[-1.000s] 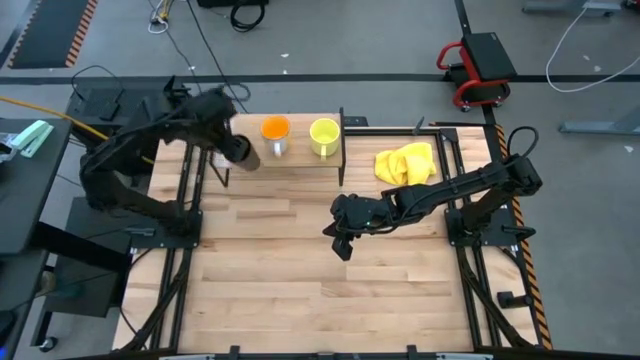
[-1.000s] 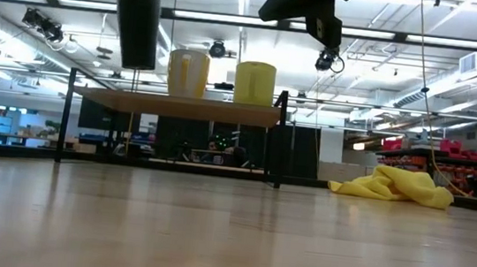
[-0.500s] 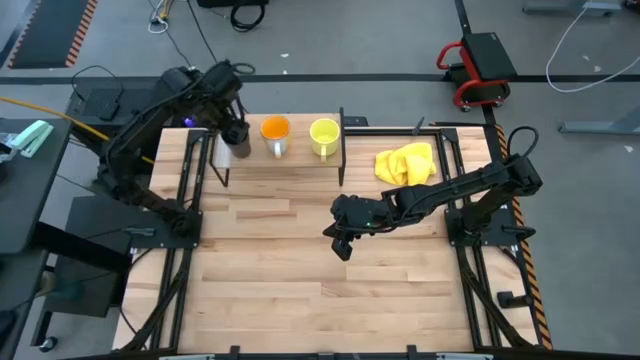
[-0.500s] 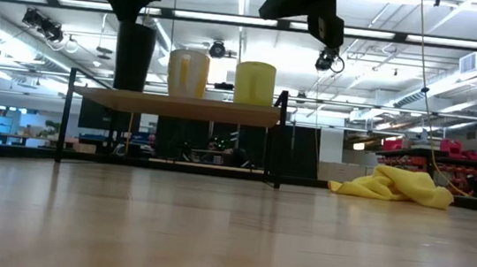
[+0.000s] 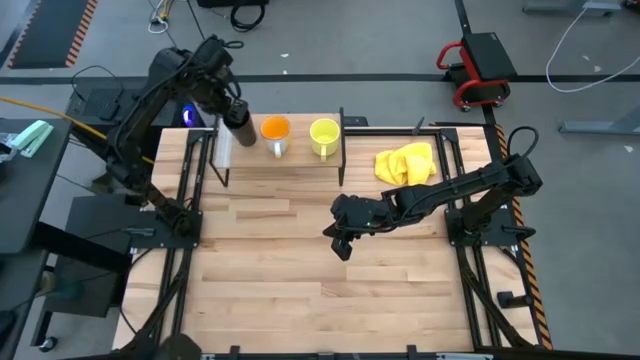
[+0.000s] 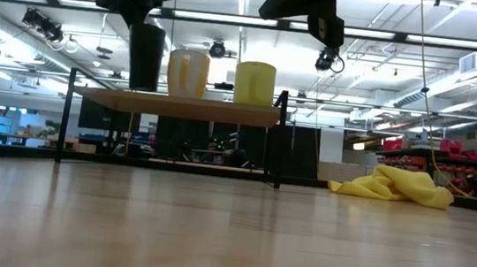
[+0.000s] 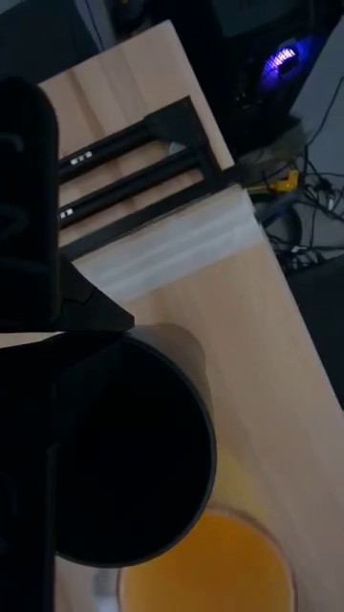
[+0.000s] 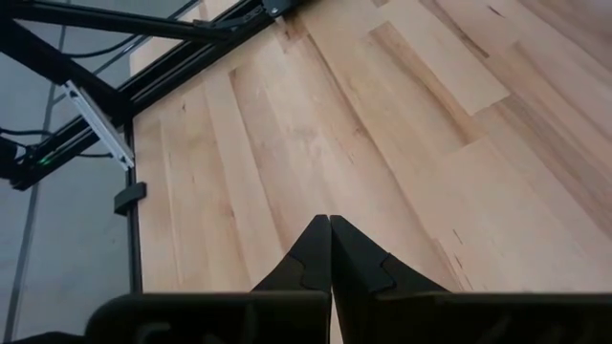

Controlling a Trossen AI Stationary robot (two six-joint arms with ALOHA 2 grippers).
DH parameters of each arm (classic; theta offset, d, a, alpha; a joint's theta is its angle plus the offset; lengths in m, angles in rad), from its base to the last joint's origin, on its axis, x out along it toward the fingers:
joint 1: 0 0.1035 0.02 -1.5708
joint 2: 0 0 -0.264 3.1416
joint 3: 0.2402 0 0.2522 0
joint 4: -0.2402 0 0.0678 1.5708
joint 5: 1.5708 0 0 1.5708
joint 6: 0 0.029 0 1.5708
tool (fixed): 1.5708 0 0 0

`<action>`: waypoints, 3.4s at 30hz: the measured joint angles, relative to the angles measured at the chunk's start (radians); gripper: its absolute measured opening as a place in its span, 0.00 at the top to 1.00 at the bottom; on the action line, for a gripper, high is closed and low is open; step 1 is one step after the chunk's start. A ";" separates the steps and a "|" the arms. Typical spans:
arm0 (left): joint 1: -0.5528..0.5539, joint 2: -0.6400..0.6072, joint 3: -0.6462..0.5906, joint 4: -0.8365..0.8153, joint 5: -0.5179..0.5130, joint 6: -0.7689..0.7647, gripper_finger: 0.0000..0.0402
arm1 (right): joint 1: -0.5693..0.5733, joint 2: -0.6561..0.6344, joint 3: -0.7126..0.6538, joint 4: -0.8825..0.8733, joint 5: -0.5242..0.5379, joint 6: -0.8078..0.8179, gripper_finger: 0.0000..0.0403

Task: Stack small to large cups/mugs on shelf
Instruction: Put the black cup on the shelf

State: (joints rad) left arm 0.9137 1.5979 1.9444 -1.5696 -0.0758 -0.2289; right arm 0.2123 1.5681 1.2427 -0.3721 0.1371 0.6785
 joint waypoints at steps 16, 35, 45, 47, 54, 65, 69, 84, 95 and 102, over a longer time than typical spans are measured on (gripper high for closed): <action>0.028 0.006 -0.007 -0.002 0.020 0.012 0.98 | 0.000 0.000 0.000 0.000 0.000 -0.006 0.99; 0.026 0.019 -0.008 -0.001 0.008 0.004 0.98 | 0.000 0.000 0.000 0.000 0.000 -0.008 0.99; 0.028 0.031 -0.008 -0.001 -0.007 -0.009 0.98 | 0.000 0.000 0.000 0.000 0.000 -0.008 0.99; 0.028 0.040 -0.008 -0.001 -0.006 -0.015 0.98 | 0.000 0.000 0.000 0.000 0.000 -0.008 0.99; 0.028 0.046 -0.008 -0.001 -0.006 -0.014 0.98 | 0.001 0.000 0.000 0.000 0.000 -0.008 0.99; 0.028 0.050 -0.007 -0.002 -0.006 -0.022 0.98 | 0.000 0.000 0.000 0.000 0.000 -0.008 0.99; 0.028 0.065 -0.007 -0.001 -0.006 -0.022 0.98 | 0.000 0.000 0.000 0.000 0.001 -0.005 0.99; 0.028 0.071 -0.007 -0.001 -0.006 -0.010 0.84 | 0.012 0.000 0.000 0.000 0.001 -0.001 0.99; 0.028 0.057 -0.007 -0.001 -0.006 0.005 0.69 | 0.013 0.000 0.000 0.000 0.001 -0.001 0.99; 0.028 0.024 -0.007 -0.002 -0.006 0.005 0.67 | 0.013 0.000 0.000 0.000 0.001 -0.001 0.99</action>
State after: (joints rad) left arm 0.9413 1.6222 1.9369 -1.5711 -0.0814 -0.2241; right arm 0.2249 1.5681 1.2427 -0.3717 0.1380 0.6777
